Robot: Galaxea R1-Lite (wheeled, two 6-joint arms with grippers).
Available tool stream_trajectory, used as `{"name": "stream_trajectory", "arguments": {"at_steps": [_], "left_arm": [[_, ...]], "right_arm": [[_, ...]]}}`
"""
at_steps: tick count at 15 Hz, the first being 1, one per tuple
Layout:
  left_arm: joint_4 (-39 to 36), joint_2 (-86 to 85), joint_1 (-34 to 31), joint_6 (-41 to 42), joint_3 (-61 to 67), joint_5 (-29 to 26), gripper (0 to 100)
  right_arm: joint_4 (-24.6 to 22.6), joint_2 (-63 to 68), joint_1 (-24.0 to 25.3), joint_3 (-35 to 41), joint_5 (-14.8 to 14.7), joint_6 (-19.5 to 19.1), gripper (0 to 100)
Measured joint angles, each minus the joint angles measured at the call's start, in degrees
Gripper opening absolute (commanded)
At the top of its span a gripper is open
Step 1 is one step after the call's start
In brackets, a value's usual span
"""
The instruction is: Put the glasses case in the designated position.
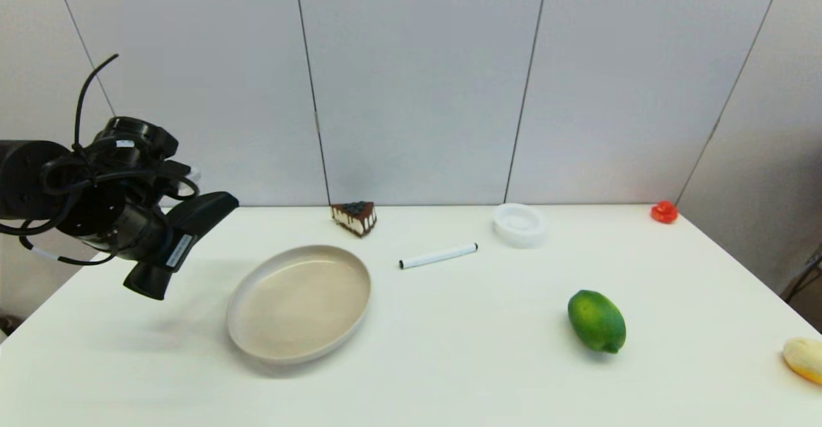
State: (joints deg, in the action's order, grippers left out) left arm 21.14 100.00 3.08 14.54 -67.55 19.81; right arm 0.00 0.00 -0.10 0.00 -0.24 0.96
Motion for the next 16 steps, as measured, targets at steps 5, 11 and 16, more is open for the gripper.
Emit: {"name": "stream_trajectory", "arguments": {"at_steps": [5,11,16], "left_arm": [[0.00,-1.13,-0.02,-0.35,0.16,-2.39,100],[-0.78,-2.86,-0.02,-0.09,0.21,-2.72,100],[-5.62,-12.87,0.38,2.01,0.62,-9.90,100]], "right_arm": [[0.00,0.00,0.00,0.00,-0.02,0.00,100],[0.00,0.00,0.00,0.00,-0.02,-0.02,100],[0.02,0.00,0.00,0.00,-0.02,0.00,100]]}}
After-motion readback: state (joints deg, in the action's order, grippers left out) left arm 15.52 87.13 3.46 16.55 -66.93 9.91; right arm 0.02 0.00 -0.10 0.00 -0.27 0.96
